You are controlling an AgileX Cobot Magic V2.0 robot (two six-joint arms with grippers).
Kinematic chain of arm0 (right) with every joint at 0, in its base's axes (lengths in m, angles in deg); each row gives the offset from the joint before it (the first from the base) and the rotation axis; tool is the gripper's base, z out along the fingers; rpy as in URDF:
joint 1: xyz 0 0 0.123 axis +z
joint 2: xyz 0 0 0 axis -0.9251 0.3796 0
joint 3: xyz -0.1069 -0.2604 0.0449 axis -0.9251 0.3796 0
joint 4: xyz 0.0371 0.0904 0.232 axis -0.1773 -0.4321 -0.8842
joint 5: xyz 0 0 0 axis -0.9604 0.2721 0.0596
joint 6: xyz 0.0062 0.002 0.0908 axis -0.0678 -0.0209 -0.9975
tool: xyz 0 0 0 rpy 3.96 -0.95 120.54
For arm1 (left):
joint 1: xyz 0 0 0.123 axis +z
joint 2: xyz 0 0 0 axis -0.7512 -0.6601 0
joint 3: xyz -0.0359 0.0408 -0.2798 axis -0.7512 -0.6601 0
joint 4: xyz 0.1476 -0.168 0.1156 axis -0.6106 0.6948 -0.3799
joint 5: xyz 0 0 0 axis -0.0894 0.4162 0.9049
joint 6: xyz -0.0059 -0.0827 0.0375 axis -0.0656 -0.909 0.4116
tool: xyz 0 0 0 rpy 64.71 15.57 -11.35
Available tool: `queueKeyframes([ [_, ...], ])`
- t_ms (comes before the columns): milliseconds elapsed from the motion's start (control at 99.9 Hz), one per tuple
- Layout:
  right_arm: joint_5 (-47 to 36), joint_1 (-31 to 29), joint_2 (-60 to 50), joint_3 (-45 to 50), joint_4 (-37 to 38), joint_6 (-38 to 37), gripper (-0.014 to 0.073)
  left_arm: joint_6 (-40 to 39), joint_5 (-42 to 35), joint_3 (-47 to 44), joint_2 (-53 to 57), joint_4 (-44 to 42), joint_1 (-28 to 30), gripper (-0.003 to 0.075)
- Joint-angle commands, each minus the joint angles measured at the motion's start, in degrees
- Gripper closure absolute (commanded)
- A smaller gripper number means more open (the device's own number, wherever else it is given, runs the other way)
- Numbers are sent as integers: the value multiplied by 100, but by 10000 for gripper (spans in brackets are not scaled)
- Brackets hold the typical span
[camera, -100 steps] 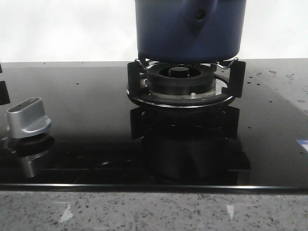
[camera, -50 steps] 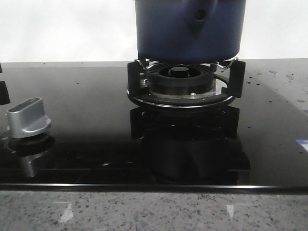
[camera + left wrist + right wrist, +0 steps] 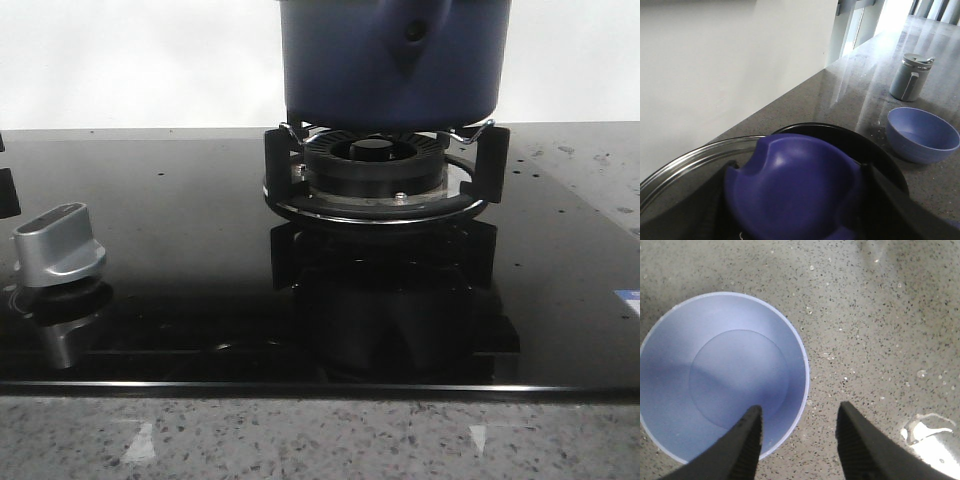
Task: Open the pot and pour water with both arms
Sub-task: 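Move the right gripper above the rim of the light blue bowl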
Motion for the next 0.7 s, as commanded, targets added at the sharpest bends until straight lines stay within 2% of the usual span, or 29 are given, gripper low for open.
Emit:
queueKeyframes([
  [0,27,-36,-58,-173,110,296,286,-42,82,179,281,605,2,405],
  [310,-239,-36,-58,533,39,451,286,-42,300,179,281,973,2,405],
  [591,-441,-36,-58,626,25,451,288,-42,337,179,281,975,2,405],
  [691,-408,-36,-58,626,-14,451,338,-42,337,179,281,975,2,405],
])
